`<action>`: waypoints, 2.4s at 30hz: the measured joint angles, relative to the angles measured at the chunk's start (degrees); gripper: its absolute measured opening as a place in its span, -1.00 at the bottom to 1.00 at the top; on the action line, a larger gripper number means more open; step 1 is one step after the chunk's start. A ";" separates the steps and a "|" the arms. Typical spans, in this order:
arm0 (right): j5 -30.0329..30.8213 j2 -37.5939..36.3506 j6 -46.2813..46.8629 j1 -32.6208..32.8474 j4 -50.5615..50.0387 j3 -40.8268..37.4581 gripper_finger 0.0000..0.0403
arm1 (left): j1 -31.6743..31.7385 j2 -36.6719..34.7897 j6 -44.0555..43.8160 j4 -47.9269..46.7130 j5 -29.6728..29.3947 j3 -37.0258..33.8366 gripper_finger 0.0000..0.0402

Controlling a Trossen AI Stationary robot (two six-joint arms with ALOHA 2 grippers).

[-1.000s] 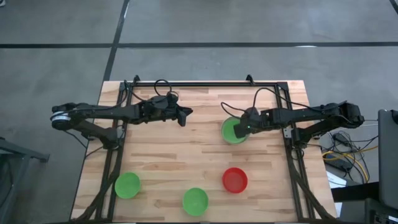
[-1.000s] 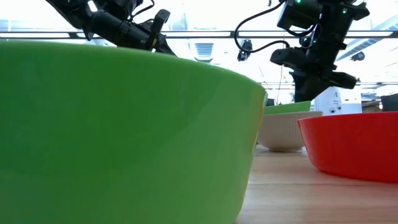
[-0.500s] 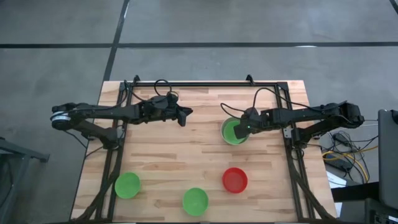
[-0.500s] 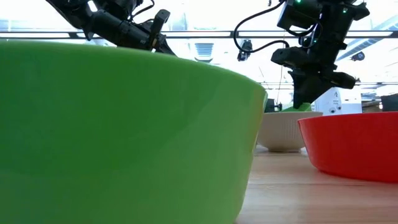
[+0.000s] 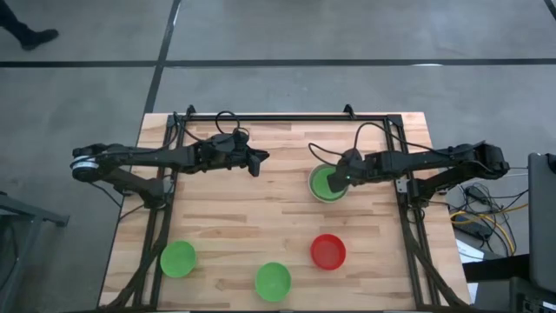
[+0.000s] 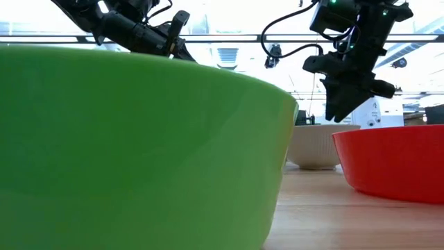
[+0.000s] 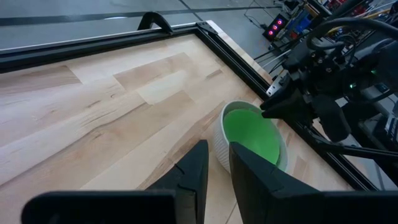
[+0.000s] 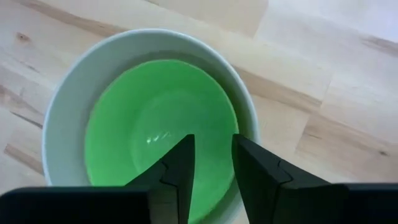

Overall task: Nest bowls inside each other
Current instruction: Stack the top green bowl on the grey bowl, then stack the left green bowl on the green bowl

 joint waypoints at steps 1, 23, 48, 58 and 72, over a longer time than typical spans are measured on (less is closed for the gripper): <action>0.02 -0.22 0.00 -0.02 0.00 0.00 -0.48 | 0.00 0.00 -0.02 0.02 0.00 0.00 -0.66; -0.20 -9.37 -6.72 0.00 4.90 0.00 -0.64 | 0.00 0.01 -1.34 0.06 0.00 0.00 -0.66; -10.67 -9.39 -16.84 2.29 20.27 0.01 -0.66 | -0.04 -0.05 2.93 0.23 3.15 3.14 -0.66; -12.29 -7.18 -15.98 7.29 27.64 0.07 -0.61 | -0.02 -0.10 4.19 0.25 3.10 4.03 -0.66; -13.84 0.40 -22.64 11.40 22.61 8.51 -0.68 | -0.07 -0.43 4.14 0.70 2.91 4.55 -0.66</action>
